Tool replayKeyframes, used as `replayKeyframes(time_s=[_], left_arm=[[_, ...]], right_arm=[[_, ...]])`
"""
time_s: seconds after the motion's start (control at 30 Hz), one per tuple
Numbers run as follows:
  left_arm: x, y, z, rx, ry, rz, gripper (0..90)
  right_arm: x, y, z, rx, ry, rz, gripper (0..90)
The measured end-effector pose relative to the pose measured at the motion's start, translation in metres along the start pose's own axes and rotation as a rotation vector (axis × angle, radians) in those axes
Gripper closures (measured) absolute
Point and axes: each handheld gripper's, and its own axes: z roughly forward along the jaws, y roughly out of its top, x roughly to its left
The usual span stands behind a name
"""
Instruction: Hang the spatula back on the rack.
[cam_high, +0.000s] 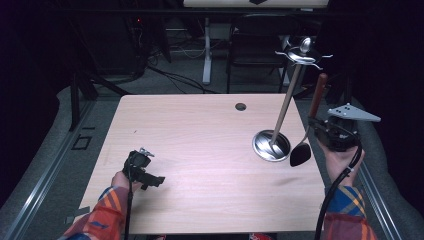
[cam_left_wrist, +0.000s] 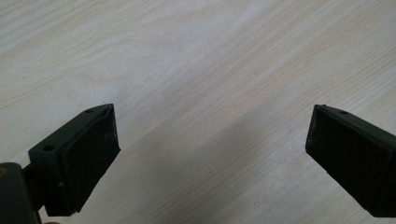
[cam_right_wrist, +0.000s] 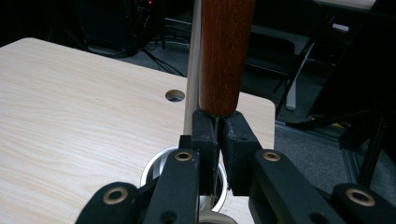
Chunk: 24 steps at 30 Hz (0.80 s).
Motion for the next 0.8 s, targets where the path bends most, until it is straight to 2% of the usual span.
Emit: replayKeyframes(time_s=[0.8], left_arm=[[0.001, -0.001, -0.001, -0.002, -0.003, 0.001, 2.5]], right_arm=[[-0.007, 0.016, 0.006, -0.024, -0.009, 0.013, 84.4]])
